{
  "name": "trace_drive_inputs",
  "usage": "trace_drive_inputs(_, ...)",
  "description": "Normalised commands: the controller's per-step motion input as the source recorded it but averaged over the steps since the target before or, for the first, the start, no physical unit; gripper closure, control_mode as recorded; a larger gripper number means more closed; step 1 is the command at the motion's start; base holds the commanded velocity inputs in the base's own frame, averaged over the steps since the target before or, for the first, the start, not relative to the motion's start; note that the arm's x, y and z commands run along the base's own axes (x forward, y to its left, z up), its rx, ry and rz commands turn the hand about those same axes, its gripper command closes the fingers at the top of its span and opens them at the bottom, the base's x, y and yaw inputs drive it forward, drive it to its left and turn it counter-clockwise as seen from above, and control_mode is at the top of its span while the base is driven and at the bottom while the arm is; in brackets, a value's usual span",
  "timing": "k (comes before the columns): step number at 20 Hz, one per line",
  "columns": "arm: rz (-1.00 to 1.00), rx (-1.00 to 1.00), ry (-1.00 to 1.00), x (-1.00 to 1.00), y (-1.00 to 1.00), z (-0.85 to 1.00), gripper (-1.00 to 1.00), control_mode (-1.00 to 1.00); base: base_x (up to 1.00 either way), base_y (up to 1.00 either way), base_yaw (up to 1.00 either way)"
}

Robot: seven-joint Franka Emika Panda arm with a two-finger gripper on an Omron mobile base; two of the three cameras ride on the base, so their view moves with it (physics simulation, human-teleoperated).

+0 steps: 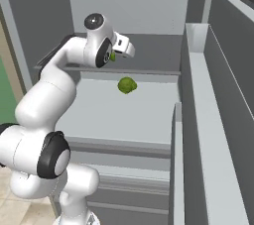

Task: Take the lemon wedge from the fridge and place it on the plate with fish on the dining counter.

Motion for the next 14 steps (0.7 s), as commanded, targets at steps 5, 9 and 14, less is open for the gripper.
trace_drive_inputs(5, 0.0, 0.0, 0.0, -0.06, 0.0, 0.0, -1.0, -1.0, 0.0, 0.0, 0.0)
trace_drive_inputs(9, 0.01, 0.0, 0.0, -0.03, 0.0, -0.06, -1.0, -1.0, 0.0, 0.0, 0.0)
trace_drive_inputs(14, 0.01, 0.0, 0.0, -0.06, 0.0, -0.03, -1.0, -1.0, 0.0, 0.0, 0.0)
